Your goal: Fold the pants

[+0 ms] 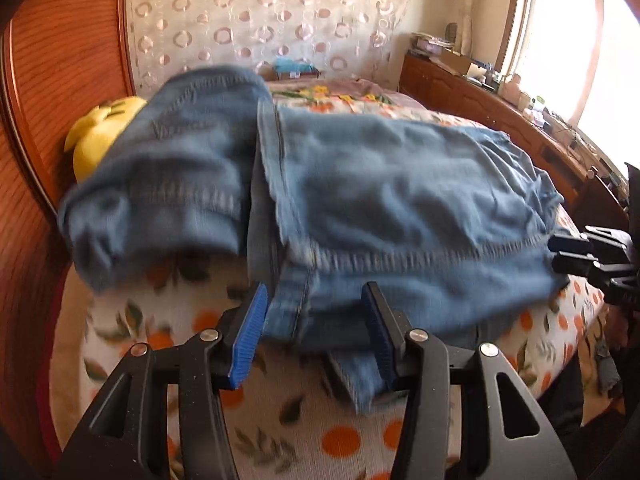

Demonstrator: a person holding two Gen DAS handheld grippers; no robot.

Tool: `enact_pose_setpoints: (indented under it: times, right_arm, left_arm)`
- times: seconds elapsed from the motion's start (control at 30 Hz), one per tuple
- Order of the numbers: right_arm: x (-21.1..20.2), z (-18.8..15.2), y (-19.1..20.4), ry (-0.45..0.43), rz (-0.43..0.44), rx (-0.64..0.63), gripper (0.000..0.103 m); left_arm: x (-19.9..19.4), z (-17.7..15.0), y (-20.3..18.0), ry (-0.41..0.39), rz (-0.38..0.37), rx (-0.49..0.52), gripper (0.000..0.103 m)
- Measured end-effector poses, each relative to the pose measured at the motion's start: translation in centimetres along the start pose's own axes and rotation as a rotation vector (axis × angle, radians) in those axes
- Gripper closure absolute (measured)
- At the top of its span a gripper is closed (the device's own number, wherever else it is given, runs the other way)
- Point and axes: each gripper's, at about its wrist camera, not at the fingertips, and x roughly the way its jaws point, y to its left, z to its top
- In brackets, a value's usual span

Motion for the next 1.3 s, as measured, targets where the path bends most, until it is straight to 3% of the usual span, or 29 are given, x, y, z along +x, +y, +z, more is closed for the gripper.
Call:
enact_pose_setpoints:
  times: [0.3, 0.37, 0.47, 0.63, 0.83, 0.87, 0.93, 1.03, 1.3]
  right_arm:
    - [0.7, -0.8, 0.9, 0.055, -0.012, -0.064, 0.070]
    - [0.7, -1.0, 0.7, 0.065, -0.023, -0.066, 0.069]
    - [0.2, -1.2, 0.7, 0.065, -0.022, -0.066, 0.068]
    - [0.1, -1.3, 1.3, 0.062, -0.041, -0.092, 0.058]
    - [1.2, -1.3, 1.9, 0.058, -0.170, -0.119, 0.058]
    - [1.0, -1.2, 1.5, 0.052, -0.152, -0.092, 0.059]
    - [0.7, -1.2, 1.0, 0.046, -0.140, -0.066, 0.083]
    - [0.4, -1.4, 0.7, 0.047, -0.141, -0.066, 0.098]
    - [-2.6, -2.0, 0.4, -0.029, -0.109, -0.041, 0.102]
  left_arm:
    - [-0.5, -1.3, 0.5, -0.024, -0.044, -0.046, 0.054]
    - [-0.7, -1.3, 0.4, -0.033, -0.052, -0.046, 0.061]
    - [-0.9, -1.3, 0.3, -0.043, -0.044, -0.034, 0.063]
    - [-1.0, -1.2, 0.3, -0.057, -0.038, -0.032, 0.074]
    - [-1.4, -1.1, 0.0, -0.075, -0.042, -0.009, 0.088]
    - [-1.5, -1.2, 0.0, -0.076, -0.043, -0.007, 0.091]
    - [-1.5, -1.3, 0.0, -0.076, -0.046, -0.009, 0.096]
    - [-2.1, -1.3, 0.1, -0.087, -0.046, -0.021, 0.099]
    - [-4.9, -1.8, -0.5, -0.126, -0.073, -0.034, 0.101]
